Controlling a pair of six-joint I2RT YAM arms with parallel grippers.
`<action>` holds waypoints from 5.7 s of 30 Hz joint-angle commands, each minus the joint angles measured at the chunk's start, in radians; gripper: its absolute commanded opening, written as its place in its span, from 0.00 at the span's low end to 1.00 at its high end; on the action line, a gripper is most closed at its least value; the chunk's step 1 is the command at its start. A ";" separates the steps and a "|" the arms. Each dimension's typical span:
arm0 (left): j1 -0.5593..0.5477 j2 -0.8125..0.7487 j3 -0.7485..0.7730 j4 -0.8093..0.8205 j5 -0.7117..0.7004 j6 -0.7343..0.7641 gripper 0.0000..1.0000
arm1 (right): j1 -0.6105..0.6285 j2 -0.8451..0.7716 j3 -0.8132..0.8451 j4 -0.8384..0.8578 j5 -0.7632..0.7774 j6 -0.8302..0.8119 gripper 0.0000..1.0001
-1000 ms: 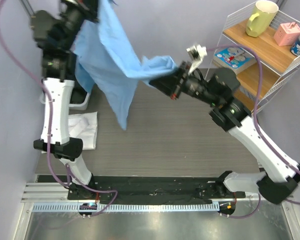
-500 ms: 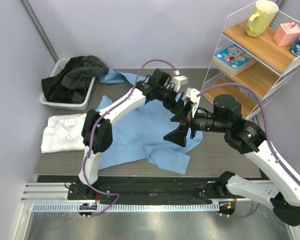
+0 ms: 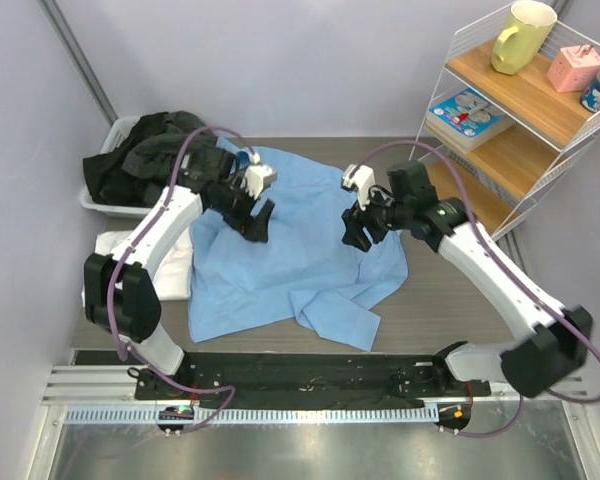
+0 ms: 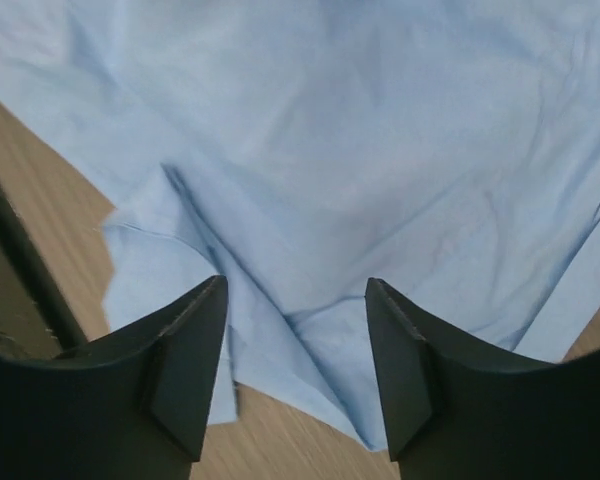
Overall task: Fold and stack the long sleeve shirts
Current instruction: Flatten the shirt out
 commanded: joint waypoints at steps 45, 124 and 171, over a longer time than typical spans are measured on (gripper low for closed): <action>-0.302 0.157 -0.045 0.075 0.036 0.169 0.85 | -0.278 0.535 0.073 -0.089 0.014 -0.144 0.43; 0.081 0.229 -0.365 0.084 -0.235 0.192 0.60 | 0.165 0.373 -0.103 -0.161 0.008 -0.321 0.71; 0.031 0.053 -0.600 -0.086 -0.275 0.304 0.39 | -0.310 0.419 -0.301 -0.190 0.230 -0.521 0.67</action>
